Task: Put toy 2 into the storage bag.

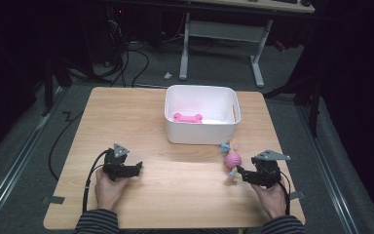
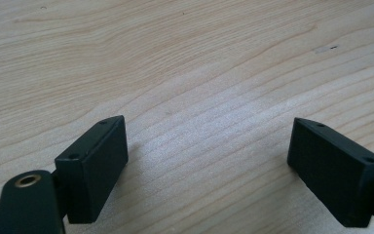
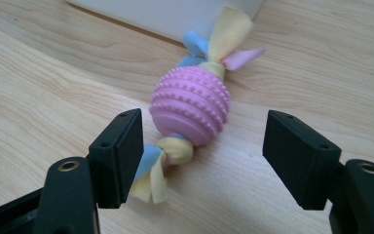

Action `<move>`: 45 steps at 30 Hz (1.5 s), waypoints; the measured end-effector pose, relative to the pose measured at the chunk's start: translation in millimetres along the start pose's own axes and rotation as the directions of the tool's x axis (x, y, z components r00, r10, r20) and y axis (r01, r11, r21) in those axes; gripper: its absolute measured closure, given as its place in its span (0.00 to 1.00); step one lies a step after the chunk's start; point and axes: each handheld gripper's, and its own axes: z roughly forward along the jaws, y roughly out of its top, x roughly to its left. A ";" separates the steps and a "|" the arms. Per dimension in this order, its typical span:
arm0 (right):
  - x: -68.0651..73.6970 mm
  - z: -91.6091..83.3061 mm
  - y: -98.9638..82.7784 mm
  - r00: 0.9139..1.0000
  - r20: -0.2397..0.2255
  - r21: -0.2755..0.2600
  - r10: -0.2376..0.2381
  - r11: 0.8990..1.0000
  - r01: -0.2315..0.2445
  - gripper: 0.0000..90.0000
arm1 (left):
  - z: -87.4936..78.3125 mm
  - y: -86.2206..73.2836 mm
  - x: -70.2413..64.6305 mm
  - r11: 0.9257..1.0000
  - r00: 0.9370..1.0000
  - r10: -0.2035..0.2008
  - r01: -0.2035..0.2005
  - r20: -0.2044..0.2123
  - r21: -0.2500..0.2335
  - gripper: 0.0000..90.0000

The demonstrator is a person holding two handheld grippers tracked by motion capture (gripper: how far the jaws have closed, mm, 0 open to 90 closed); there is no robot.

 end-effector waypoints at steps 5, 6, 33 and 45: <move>4.6 9.7 9.3 1.000 -0.005 0.028 -0.017 0.999 0.017 0.33 | 0.0 0.0 0.0 1.000 1.000 0.000 0.000 0.001 -0.001 0.16; 5.6 11.8 10.7 1.000 -0.005 0.036 -0.013 0.999 0.013 0.33 | 0.0 0.0 0.0 1.000 1.000 0.001 -0.001 0.001 -0.001 0.16; 5.9 58.9 23.8 1.000 -0.002 0.160 0.006 0.987 -0.005 0.30 | 0.0 0.0 -0.1 1.000 1.000 0.004 -0.004 0.005 0.000 0.16; 5.2 63.1 22.8 1.000 0.005 0.182 -0.006 0.983 0.005 0.36 | 0.1 -0.1 -0.2 1.000 1.000 0.002 -0.002 0.007 -0.002 0.16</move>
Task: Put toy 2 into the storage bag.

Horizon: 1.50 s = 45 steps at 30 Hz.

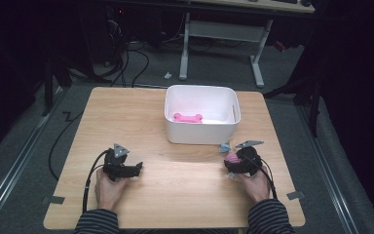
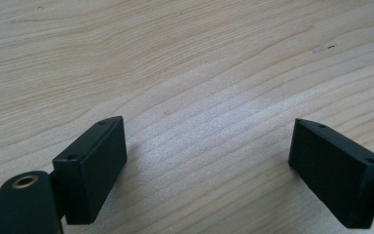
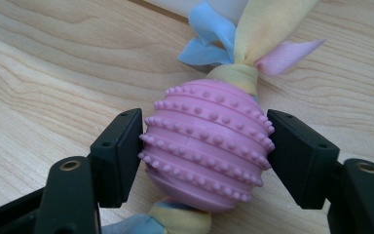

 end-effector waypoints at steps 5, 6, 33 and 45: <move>0.9 -1.2 -0.5 1.000 0.001 0.005 -0.011 1.000 0.011 0.37 | 0.0 0.0 -0.1 1.000 1.000 0.001 -0.001 0.000 0.000 0.16; 1.0 -1.4 -0.6 1.000 0.001 0.006 -0.011 1.000 0.011 0.37 | 0.0 0.0 -0.1 1.000 1.000 0.001 -0.001 0.000 0.000 0.16; -14.8 -51.8 -11.2 0.998 -0.057 -0.104 -0.005 0.995 -0.001 0.37 | -0.3 -0.1 0.1 1.000 1.000 -0.002 0.002 -0.005 0.000 0.16; -19.6 -83.2 2.3 0.997 -0.069 -0.157 -0.028 0.987 0.017 0.37 | -0.3 -0.1 0.1 1.000 1.000 -0.002 0.002 -0.005 0.000 0.16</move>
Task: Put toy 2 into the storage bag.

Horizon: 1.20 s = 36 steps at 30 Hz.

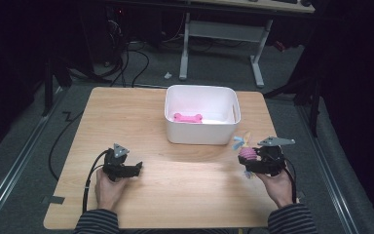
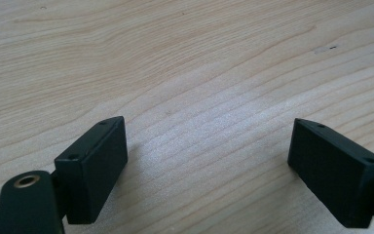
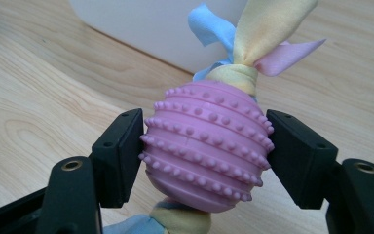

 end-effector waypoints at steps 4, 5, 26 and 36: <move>-1.5 -8.8 8.3 1.000 0.000 -0.019 -0.015 1.000 0.015 0.37 | 0.0 0.0 0.0 1.000 1.000 0.000 0.000 0.000 0.000 0.16; -1.7 -10.9 10.4 1.000 -0.002 -0.024 -0.020 1.000 0.019 0.37 | 0.0 0.0 0.0 1.000 1.000 -0.001 0.001 0.000 0.000 0.16; -4.4 -30.0 63.9 0.995 -0.023 -0.083 -0.092 0.992 0.090 0.37 | -0.2 -0.3 -0.1 1.000 1.000 0.000 0.000 0.000 -0.001 0.17; -7.4 -26.9 93.6 0.991 -0.024 -0.101 -0.131 0.987 0.128 0.37 | -0.1 -0.3 -0.3 1.000 1.000 0.000 0.000 0.001 -0.002 0.17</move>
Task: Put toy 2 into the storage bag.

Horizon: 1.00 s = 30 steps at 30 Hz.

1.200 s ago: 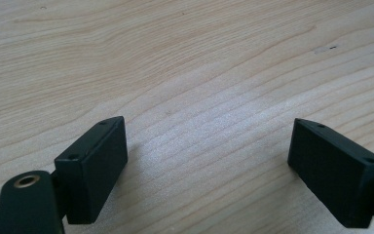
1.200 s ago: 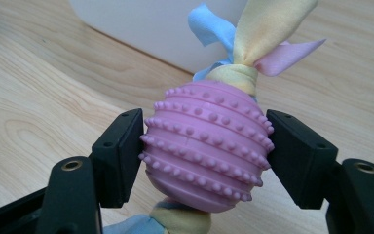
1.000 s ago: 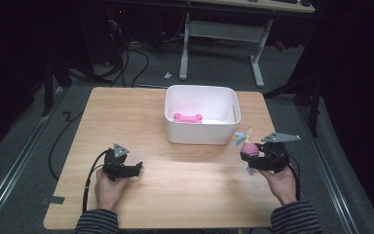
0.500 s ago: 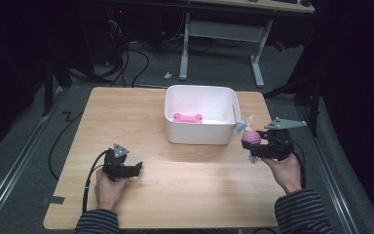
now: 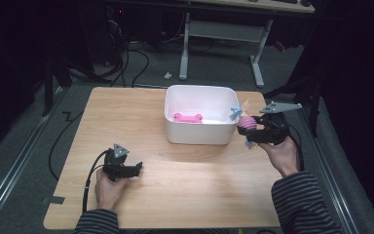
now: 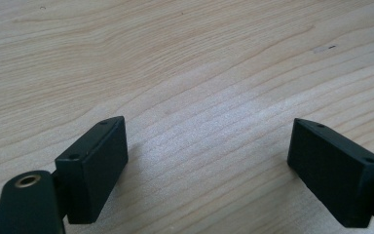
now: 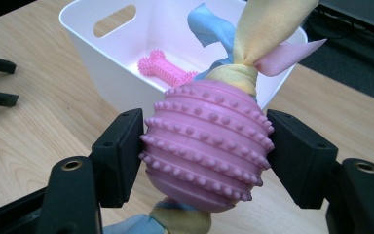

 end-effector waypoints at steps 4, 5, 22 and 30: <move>-2.3 1.1 9.5 1.000 -0.004 -0.011 -0.006 1.000 0.006 0.37 | 0.0 0.0 -0.1 1.000 1.000 0.000 0.000 0.000 0.000 0.17; -2.8 1.8 11.6 1.000 -0.007 -0.012 -0.004 1.000 0.004 0.37 | 0.0 0.0 -0.1 1.000 1.000 0.001 -0.001 0.001 0.000 0.17; -2.3 29.9 37.5 0.999 -0.044 0.007 -0.019 1.000 0.019 0.37 | 0.0 0.0 -0.1 1.000 1.000 0.000 0.000 0.000 -0.001 0.17; 1.5 48.5 48.4 0.997 -0.066 0.033 -0.036 0.999 0.038 0.37 | 0.0 0.0 0.1 1.000 1.000 -0.001 0.001 0.002 -0.001 0.17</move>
